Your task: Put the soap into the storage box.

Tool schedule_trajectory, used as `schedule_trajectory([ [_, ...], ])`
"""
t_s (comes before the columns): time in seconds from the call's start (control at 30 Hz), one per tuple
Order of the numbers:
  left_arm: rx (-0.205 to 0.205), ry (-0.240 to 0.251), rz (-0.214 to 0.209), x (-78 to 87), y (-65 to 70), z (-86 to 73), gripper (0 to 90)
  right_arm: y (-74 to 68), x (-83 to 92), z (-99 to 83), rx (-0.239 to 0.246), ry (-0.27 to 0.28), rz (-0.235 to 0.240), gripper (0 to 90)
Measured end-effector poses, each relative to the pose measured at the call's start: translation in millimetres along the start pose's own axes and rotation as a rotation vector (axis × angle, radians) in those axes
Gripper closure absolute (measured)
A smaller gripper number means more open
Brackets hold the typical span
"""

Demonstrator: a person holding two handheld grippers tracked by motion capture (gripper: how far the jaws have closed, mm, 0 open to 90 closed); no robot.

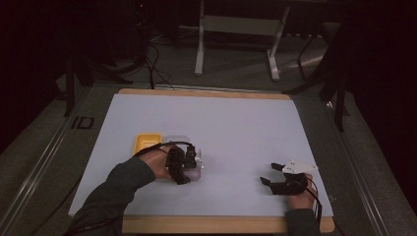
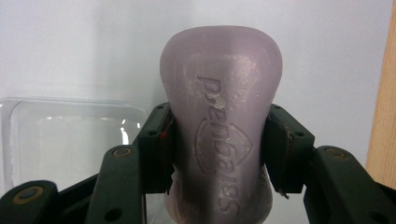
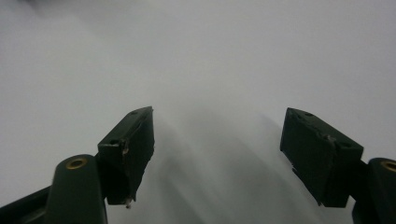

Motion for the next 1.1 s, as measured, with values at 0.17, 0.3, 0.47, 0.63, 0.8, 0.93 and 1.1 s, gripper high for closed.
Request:
schedule_trajectory([
  [0.17,0.01,0.001,0.006,2.9,-2.7,-2.8,50.0,-0.1,0.0,0.0,0.0,-0.001,0.0,25.6],
  [0.3,0.016,0.004,0.012,6.1,-5.8,-5.7,50.0,0.0,0.0,0.0,0.0,0.0,0.0,25.6],
  [0.47,0.032,0.018,0.016,10.5,-10.2,-8.2,50.0,-0.2,0.0,0.0,0.0,-0.001,0.0,25.6],
  [0.63,0.038,0.025,0.014,13.7,-13.1,-9.6,50.0,-0.3,0.0,0.0,-0.003,-0.001,0.0,25.7],
  [0.8,0.052,0.033,0.013,15.9,-14.8,-10.1,50.0,-0.3,0.0,0.0,-0.002,-0.001,0.001,25.6],
  [0.93,0.055,0.029,0.016,17.8,-17.8,-12.4,49.9,-0.3,0.0,0.0,-0.002,-0.001,0.001,25.7],
  [1.1,0.071,0.046,0.002,20.1,-20.4,-14.7,49.9,-0.2,0.0,0.0,-0.002,-0.002,0.002,25.6],
])
Point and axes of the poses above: each handheld gripper's, and its own axes: x roughly backward along the jaws, z roughly out of its top, y roughly to its right, the point moved 8 cm from there along -x, roughly forward along the jaws, and after that the axes turned 8 degrees about -z, right-handed, at the moved point
